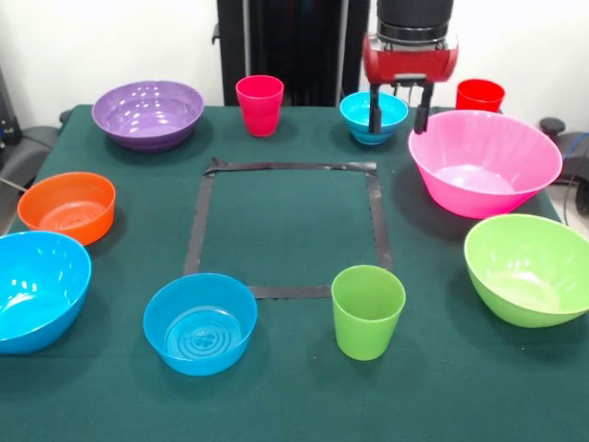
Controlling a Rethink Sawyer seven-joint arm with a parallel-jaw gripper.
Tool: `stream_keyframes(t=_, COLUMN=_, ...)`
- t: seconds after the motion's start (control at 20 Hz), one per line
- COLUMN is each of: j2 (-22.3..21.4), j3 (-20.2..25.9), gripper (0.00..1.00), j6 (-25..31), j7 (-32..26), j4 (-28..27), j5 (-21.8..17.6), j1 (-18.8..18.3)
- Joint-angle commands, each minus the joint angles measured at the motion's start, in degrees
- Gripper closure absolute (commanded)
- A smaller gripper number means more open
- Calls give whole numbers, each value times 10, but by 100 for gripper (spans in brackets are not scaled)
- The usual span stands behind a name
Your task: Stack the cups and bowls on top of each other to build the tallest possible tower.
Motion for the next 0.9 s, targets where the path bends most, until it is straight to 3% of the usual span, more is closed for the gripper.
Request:
stream_keyframes(t=0.05, j2=30, j3=23, gripper=0, j6=-29, j7=117, j4=-4, j5=17, j1=21)
stream_keyframes(t=0.2, j2=31, j3=16, gripper=0, j6=-24, j7=127, j4=-10, j5=22, j1=37)
stream_keyframes(t=0.65, j2=85, j3=11, gripper=0, j6=-100, j7=162, j4=-9, j5=19, j1=66)
stream_keyframes(t=0.9, j2=118, j3=14, gripper=0, j6=-130, j7=153, j4=-25, j5=-3, j1=53)
